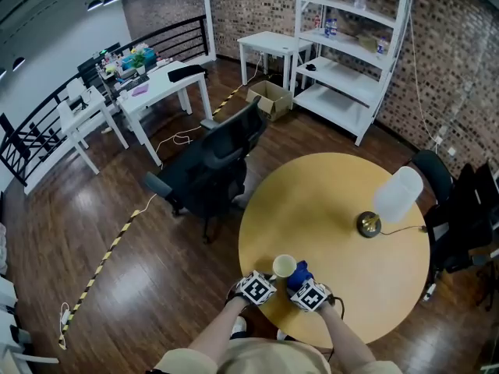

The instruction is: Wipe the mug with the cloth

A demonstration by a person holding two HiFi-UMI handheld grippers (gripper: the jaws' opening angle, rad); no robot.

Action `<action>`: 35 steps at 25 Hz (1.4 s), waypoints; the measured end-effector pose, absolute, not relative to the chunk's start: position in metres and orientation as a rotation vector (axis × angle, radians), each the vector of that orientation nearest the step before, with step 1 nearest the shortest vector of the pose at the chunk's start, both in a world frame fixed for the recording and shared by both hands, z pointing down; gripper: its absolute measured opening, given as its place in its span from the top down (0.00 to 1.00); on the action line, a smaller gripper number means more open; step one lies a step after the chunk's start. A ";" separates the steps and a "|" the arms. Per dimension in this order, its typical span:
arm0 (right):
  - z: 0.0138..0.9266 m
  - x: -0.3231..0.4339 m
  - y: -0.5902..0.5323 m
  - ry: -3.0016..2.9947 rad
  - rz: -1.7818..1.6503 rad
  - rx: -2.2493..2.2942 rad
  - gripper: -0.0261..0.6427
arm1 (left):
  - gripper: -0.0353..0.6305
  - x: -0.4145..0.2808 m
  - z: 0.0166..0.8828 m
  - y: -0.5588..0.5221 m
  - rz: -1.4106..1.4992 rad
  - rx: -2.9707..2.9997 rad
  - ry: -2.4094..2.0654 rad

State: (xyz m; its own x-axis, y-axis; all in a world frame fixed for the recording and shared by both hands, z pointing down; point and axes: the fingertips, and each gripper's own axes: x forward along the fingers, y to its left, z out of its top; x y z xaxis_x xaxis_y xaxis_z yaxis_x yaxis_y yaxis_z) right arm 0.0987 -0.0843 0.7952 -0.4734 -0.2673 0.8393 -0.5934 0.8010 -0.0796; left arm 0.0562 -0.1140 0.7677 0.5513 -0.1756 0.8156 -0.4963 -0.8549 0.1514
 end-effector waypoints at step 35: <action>0.792 0.065 -0.068 -2.077 0.349 0.418 0.84 | 0.82 0.066 0.770 -0.091 1.285 2.490 -0.342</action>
State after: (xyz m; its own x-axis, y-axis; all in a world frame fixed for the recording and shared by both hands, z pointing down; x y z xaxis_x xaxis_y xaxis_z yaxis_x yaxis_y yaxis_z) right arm 0.0647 -0.0685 0.7917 -0.4862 -0.1551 0.8600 -0.4274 0.9006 -0.0792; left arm 0.0657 -0.0909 0.7698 0.5677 -0.0657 0.8206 -0.3508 -0.9211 0.1690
